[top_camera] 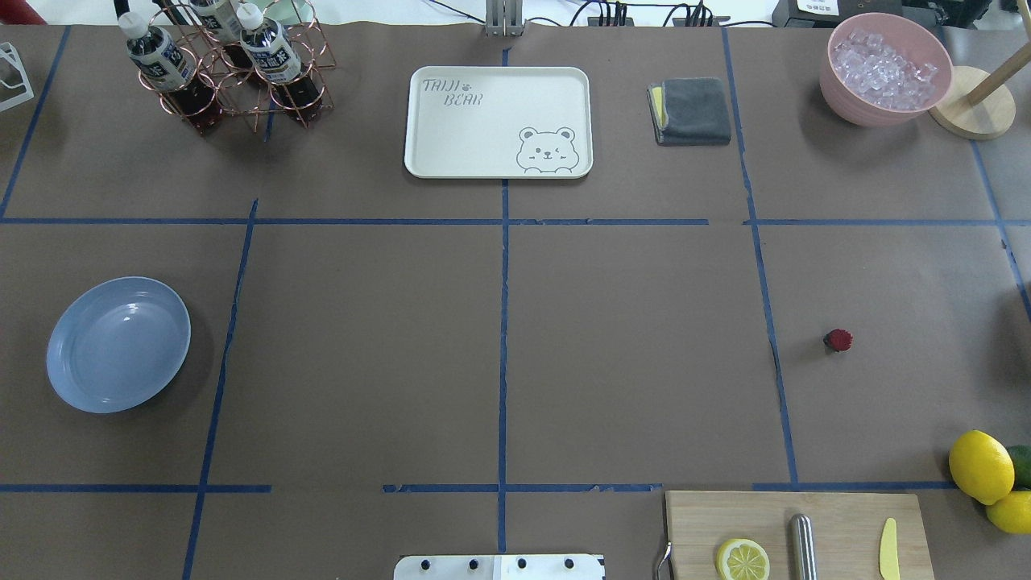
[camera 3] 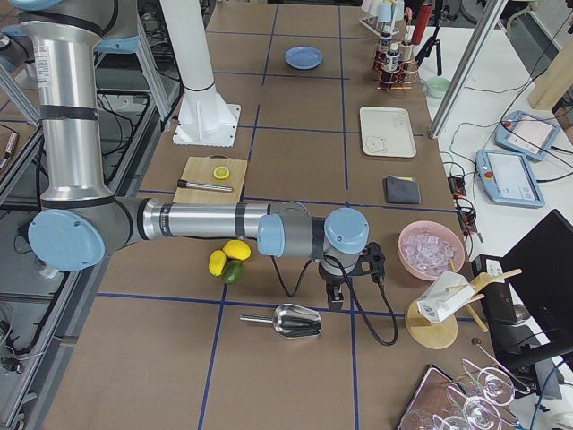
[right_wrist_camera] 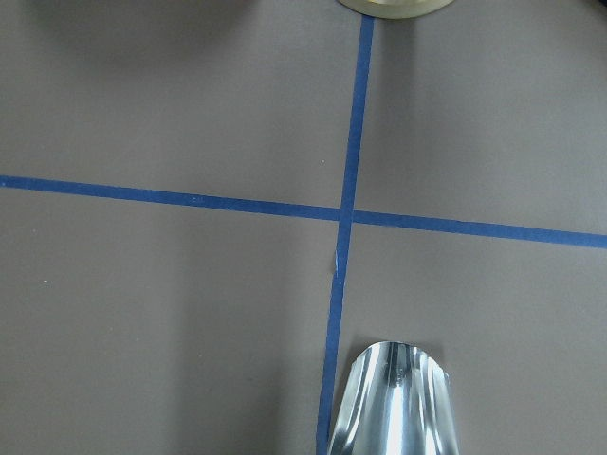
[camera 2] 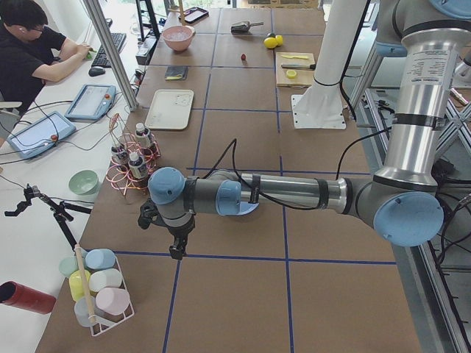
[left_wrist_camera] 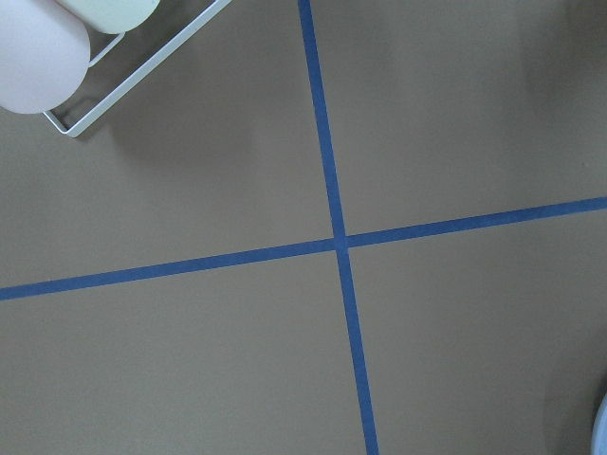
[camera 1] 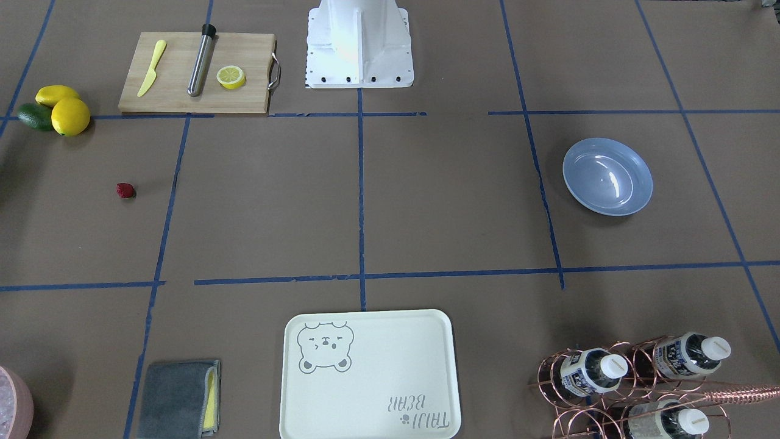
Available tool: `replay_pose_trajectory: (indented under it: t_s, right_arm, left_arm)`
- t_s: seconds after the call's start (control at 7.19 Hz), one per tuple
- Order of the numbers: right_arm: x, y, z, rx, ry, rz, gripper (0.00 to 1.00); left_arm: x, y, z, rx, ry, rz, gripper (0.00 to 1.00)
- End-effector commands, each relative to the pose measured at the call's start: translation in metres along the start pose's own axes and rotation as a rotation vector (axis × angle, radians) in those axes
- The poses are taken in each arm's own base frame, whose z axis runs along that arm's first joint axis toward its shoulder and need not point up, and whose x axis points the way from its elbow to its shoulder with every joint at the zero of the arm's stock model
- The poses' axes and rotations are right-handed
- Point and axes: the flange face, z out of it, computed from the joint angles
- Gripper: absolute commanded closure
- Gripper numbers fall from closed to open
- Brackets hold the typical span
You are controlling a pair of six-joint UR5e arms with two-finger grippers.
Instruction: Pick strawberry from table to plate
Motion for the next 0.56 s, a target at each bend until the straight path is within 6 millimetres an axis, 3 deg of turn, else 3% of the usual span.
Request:
replay_pose_trajectory:
  t_s: [0.0,0.42]
  right_arm:
    - [0.001,-0.001,0.000,0.000,0.003,0.012,0.00]
    - [-0.012,-0.011,-0.010,0.021,0.002,-0.016,0.00]
  left_arm:
    - [0.002,0.002,-0.002,0.006,0.000,0.008,0.00]
    - [0.042,-0.015,-0.027,0.074,-0.011,0.083,0.00]
